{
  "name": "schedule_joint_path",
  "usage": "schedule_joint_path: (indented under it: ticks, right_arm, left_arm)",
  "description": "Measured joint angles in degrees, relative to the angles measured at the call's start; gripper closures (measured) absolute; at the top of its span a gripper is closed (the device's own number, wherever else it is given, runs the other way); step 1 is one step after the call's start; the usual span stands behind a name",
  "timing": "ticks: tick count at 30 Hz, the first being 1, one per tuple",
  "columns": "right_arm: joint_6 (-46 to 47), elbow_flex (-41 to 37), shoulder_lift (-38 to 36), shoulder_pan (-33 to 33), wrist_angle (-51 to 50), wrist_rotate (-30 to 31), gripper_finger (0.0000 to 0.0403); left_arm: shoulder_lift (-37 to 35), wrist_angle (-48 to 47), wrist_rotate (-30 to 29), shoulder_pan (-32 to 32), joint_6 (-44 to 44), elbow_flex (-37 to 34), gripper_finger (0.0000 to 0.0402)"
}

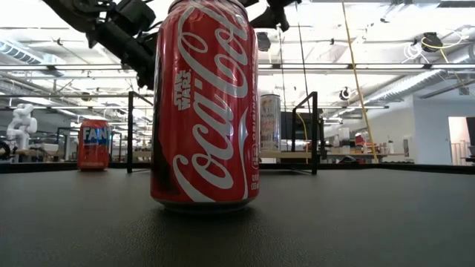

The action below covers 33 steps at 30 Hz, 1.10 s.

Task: Place canned beverage on shelf
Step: Put the blue soda can on the shelf aligned with the other blue soda can on the shelf

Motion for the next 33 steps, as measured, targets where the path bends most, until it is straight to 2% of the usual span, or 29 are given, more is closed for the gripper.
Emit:
schedule_joint_path:
  ticks: [6, 10, 24, 33]
  right_arm:
    - [0.22, 0.0, 0.17, 0.07, -2.07, -0.05, 0.0085]
    - [0.44, 0.0, 0.25, 0.07, -2.05, -0.11, 0.0085]
    - [0.25, 0.0, 0.25, 0.07, -2.01, -0.11, 0.0085]
    - [0.23, 0.0, 0.25, 0.07, -2.12, -0.13, 0.0085]
  left_arm:
    - [1.42, 0.02, -0.09, 0.04, 0.22, 0.0, 0.0068]
    - [2.14, 0.08, -2.7, 0.05, 0.22, 0.0, 0.0076]
    - [3.53, -0.03, -2.04, 0.48, 3.04, 0.02, 0.0172]
    - [3.51, 0.04, -2.83, 5.22, 3.2, 0.02, 0.0173]
